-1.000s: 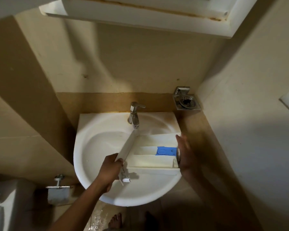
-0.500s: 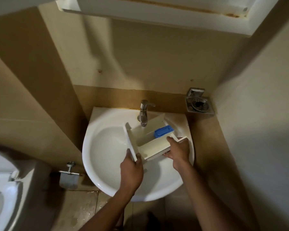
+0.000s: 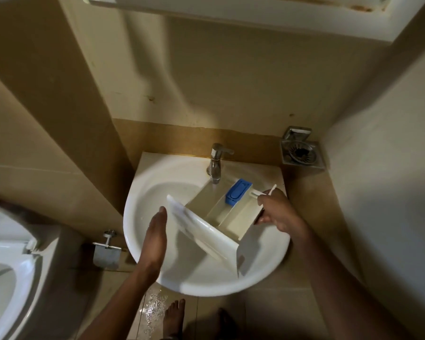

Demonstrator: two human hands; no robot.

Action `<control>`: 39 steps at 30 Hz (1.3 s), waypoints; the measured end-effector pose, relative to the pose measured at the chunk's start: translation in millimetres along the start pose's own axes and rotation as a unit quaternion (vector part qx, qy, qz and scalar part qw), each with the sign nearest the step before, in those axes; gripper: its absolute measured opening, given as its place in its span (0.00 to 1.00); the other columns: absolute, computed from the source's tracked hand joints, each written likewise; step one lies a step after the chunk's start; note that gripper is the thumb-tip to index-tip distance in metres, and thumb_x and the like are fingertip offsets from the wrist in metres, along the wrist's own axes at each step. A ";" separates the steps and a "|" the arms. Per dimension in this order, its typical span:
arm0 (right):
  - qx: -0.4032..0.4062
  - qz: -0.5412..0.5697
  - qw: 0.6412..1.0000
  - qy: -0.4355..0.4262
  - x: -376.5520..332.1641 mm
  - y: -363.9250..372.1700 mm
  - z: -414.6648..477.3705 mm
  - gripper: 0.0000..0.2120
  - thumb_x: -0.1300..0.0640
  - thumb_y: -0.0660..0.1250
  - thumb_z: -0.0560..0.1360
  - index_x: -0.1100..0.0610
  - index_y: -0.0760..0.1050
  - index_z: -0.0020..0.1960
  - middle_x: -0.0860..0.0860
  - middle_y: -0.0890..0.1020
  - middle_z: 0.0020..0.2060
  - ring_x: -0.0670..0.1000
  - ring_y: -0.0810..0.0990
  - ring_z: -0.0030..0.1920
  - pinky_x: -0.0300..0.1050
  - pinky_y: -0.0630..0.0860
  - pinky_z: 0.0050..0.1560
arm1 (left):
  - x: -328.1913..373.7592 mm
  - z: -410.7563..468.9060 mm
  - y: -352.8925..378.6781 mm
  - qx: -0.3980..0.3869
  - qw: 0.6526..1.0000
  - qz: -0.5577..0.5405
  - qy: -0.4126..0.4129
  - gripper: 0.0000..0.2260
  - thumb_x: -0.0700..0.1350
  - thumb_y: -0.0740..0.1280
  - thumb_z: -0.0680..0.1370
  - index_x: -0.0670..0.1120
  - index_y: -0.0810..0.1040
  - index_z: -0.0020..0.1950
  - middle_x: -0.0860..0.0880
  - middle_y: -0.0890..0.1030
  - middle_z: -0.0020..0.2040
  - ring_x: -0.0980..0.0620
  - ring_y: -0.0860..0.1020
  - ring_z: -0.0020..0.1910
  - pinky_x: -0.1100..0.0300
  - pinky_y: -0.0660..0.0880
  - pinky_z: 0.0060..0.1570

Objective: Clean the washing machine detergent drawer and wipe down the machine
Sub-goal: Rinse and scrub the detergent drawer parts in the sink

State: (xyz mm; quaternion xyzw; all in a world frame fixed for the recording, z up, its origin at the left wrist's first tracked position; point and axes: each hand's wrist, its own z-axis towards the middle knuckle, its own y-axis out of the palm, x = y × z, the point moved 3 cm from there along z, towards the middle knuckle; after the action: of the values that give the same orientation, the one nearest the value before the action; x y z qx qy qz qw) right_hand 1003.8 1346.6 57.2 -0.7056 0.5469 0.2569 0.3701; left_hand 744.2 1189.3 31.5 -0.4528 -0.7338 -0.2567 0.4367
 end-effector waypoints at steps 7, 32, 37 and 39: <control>-0.159 -0.142 0.976 0.043 -10.1 10.7 18.5 0.10 0.68 0.61 0.74 0.61 0.73 0.54 0.59 0.79 0.44 0.56 0.83 0.40 0.47 0.81 0.36 | -2.0 16.1 -13.1 -0.155 0.953 -0.155 -0.209 0.34 0.68 0.60 0.77 0.43 0.75 0.70 0.38 0.82 0.63 0.39 0.83 0.55 0.45 0.80 0.54; -0.080 -0.402 0.880 -0.239 -42.6 28.4 70.2 0.08 0.55 0.70 0.75 0.59 0.85 0.46 0.52 0.87 0.42 0.50 0.84 0.47 0.47 0.79 0.49 | -30.8 17.3 73.5 0.020 0.938 -0.326 -0.114 0.20 0.29 0.66 0.75 0.38 0.71 0.66 0.36 0.81 0.60 0.37 0.81 0.58 0.41 0.81 0.54; -0.121 -0.406 0.880 -0.215 -38.6 30.2 61.4 0.03 0.58 0.72 0.73 0.53 0.84 0.42 0.47 0.85 0.42 0.48 0.83 0.49 0.37 0.74 0.44 | -47.6 5.0 74.1 0.027 0.943 -0.314 -0.112 0.15 0.28 0.65 0.74 0.37 0.75 0.60 0.35 0.80 0.53 0.38 0.79 0.51 0.35 0.77 0.56; -0.076 -0.433 0.857 -0.270 -42.1 37.8 51.8 0.07 0.61 0.70 0.73 0.56 0.85 0.48 0.50 0.86 0.48 0.49 0.83 0.53 0.36 0.73 0.49 | -58.2 -2.3 66.5 0.040 0.945 -0.307 -0.105 0.16 0.28 0.66 0.74 0.38 0.72 0.61 0.37 0.80 0.53 0.38 0.79 0.51 0.39 0.80 0.53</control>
State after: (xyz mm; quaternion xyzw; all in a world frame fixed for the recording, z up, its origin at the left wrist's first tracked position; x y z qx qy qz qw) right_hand 958.3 1408.0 49.6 -0.8000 0.0439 0.2917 0.5224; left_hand 816.3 1192.4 -19.5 -0.2121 -0.8887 -0.2999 0.2744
